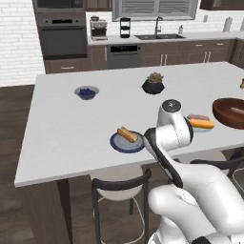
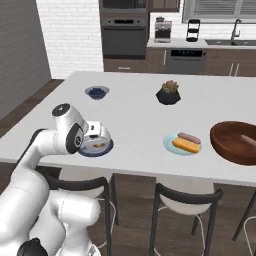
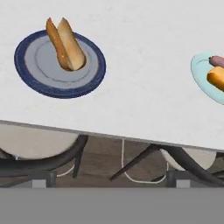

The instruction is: Place one bun and one sausage from the bowl on each plate.

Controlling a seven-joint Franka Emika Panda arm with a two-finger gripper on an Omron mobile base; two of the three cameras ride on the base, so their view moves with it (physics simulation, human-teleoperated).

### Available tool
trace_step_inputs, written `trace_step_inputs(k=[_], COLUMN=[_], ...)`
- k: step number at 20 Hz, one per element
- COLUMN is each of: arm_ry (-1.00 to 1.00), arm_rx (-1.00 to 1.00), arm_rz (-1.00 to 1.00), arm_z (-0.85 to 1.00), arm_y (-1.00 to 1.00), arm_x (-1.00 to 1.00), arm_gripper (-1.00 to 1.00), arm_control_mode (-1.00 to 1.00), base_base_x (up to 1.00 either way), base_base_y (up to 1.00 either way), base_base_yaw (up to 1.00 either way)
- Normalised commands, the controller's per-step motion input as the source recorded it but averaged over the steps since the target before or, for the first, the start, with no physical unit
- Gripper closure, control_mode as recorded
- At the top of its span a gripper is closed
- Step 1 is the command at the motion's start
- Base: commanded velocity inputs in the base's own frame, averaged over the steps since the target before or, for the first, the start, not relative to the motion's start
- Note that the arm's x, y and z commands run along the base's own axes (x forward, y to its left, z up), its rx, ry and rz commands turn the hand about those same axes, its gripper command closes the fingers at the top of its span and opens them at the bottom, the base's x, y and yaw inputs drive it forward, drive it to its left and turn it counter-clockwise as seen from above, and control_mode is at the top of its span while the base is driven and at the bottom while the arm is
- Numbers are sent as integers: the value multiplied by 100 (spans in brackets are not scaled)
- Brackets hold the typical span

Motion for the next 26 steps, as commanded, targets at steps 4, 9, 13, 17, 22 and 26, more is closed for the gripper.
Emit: trace_step_inputs(k=[4,9,13,17,22,26], arm_ry=[0,0,0,0,0,0], arm_rx=[0,0,0,0,0,0], arm_rz=[0,0,0,0,0,0], arm_z=[0,0,0,0,0,0], arm_y=[0,0,0,0,0,0], arm_x=[0,0,0,0,0,0], arm_gripper=[-100,-100,-100,-100,-100,-100], arm_control_mode=[100,100,100,100,100,100], base_base_x=[-21,0,6,44,89,100], base_base_y=[-100,-100,-100,-100,-81,-11], base_base_yaw=[-7,-12,-10,-2,1,1])
